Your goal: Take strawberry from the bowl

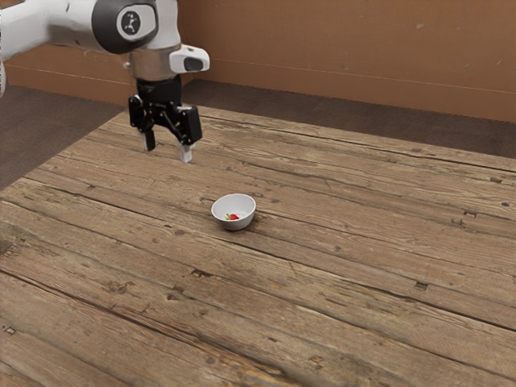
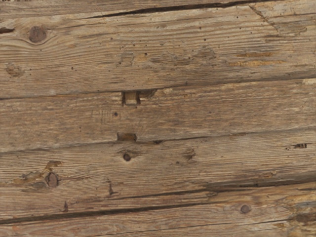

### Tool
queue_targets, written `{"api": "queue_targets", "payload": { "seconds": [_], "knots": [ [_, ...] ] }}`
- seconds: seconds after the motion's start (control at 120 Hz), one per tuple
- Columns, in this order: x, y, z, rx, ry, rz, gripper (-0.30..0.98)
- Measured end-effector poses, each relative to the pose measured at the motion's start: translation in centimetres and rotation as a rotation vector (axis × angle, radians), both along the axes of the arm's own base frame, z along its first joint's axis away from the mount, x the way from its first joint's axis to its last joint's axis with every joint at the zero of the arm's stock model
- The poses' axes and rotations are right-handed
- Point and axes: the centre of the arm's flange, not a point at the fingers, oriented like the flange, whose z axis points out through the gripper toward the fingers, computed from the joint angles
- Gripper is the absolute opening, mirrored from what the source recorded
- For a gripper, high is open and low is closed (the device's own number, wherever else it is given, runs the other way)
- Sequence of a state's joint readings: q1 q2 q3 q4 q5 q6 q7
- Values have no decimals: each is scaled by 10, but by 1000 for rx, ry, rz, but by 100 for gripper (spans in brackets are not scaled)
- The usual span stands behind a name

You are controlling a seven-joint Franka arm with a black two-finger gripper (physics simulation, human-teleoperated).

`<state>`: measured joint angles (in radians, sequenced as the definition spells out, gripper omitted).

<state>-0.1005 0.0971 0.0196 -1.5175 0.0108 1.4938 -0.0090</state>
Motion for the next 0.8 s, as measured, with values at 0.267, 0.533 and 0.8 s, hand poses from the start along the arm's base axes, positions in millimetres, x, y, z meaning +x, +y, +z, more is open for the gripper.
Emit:
{"api": "queue_targets", "payload": {
  "seconds": [0.267, 0.533, 0.8],
  "knots": [
    [36, -16, -24, 1, 20, -139, 69],
    [92, -32, -48, -42, 74, -474, 60],
    [129, -22, -135, -122, 47, -714, 49]
  ]
}}
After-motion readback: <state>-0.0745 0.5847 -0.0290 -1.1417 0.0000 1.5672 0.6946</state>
